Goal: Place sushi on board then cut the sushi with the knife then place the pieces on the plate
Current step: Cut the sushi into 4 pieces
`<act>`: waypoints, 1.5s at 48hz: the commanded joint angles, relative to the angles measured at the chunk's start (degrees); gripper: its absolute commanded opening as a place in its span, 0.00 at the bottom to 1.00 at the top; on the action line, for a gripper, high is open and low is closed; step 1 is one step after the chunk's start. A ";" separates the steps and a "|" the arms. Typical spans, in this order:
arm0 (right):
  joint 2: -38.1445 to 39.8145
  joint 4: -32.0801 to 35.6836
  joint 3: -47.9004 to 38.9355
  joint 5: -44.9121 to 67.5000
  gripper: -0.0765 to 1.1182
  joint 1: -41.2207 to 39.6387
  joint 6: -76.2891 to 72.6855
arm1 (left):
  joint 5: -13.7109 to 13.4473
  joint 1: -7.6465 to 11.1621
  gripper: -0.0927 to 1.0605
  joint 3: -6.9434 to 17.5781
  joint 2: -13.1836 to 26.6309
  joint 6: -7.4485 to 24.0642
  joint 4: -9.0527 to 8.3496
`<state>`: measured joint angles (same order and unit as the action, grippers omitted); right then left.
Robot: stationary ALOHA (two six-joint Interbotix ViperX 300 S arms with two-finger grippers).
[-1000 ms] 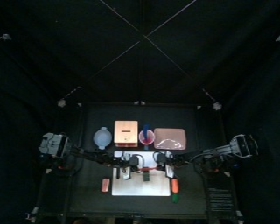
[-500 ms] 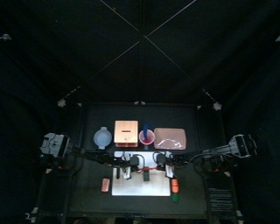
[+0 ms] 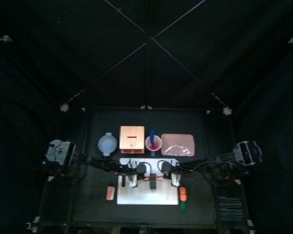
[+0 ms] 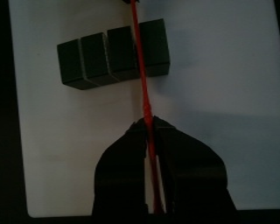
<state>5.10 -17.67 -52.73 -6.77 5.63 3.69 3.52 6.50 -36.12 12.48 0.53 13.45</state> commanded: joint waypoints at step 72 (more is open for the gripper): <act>10.72 -1.67 4.04 -6.68 0.30 1.76 -0.18 | -5.54 2.90 0.41 4.22 -6.24 -0.44 -4.39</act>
<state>15.12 -18.46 -48.87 -15.12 6.68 3.43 -2.37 8.96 -33.93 5.98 0.00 8.53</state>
